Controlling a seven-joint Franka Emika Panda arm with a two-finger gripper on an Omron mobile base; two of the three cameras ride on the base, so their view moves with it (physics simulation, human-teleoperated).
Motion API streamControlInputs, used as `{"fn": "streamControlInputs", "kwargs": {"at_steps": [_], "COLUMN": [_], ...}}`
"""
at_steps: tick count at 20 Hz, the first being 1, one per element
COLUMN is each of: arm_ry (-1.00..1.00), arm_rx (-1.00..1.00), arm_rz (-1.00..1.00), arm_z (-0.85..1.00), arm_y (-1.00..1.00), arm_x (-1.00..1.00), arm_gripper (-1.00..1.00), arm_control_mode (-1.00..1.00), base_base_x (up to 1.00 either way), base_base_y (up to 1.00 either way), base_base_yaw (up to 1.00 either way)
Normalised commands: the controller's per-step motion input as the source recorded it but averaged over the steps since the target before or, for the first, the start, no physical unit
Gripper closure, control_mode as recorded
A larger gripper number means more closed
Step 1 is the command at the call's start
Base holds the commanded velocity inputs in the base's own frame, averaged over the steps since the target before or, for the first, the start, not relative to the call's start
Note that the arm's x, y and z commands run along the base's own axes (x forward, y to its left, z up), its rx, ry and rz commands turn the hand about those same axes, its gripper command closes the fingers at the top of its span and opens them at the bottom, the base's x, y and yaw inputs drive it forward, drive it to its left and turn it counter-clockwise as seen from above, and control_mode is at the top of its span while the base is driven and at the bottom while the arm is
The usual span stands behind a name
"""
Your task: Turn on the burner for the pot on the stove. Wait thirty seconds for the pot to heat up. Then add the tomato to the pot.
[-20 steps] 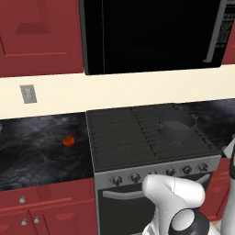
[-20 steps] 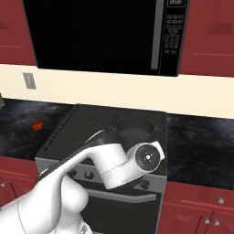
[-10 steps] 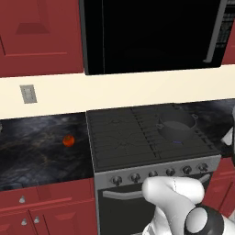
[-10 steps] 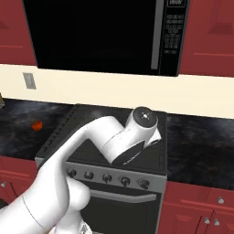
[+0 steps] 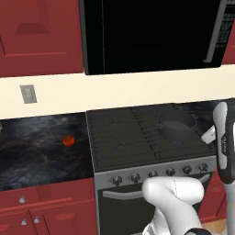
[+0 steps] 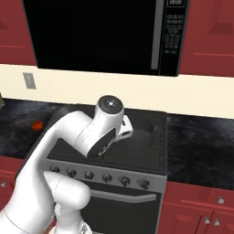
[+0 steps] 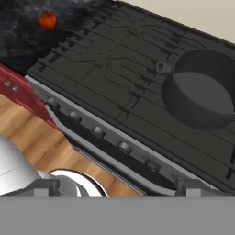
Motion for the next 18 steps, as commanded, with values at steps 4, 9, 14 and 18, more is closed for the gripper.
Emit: {"fn": "streamControlInputs", "kwargs": {"at_steps": [4, 9, 14, 18], "arm_ry": [0.03, 0.01, 0.0, 0.0], "arm_rx": [-0.08, -0.05, -0.03, 0.0], "arm_rz": [-0.03, -0.04, 0.0, 0.0], "arm_z": [0.24, 0.07, 0.0, 0.0], "arm_y": [1.0, 0.97, 0.37, 0.0], "arm_x": [0.0, 0.0, 0.0, 0.0], "arm_gripper": [-1.0, -1.0, -1.0, -1.0], "arm_control_mode": [-1.0, -1.0, -1.0, -1.0], "base_base_x": [0.0, 0.0, 0.0, 0.0], "base_base_y": [0.0, 0.0, 0.0, 0.0], "base_base_yaw": [0.0, 0.0, 0.0, 0.0]}}
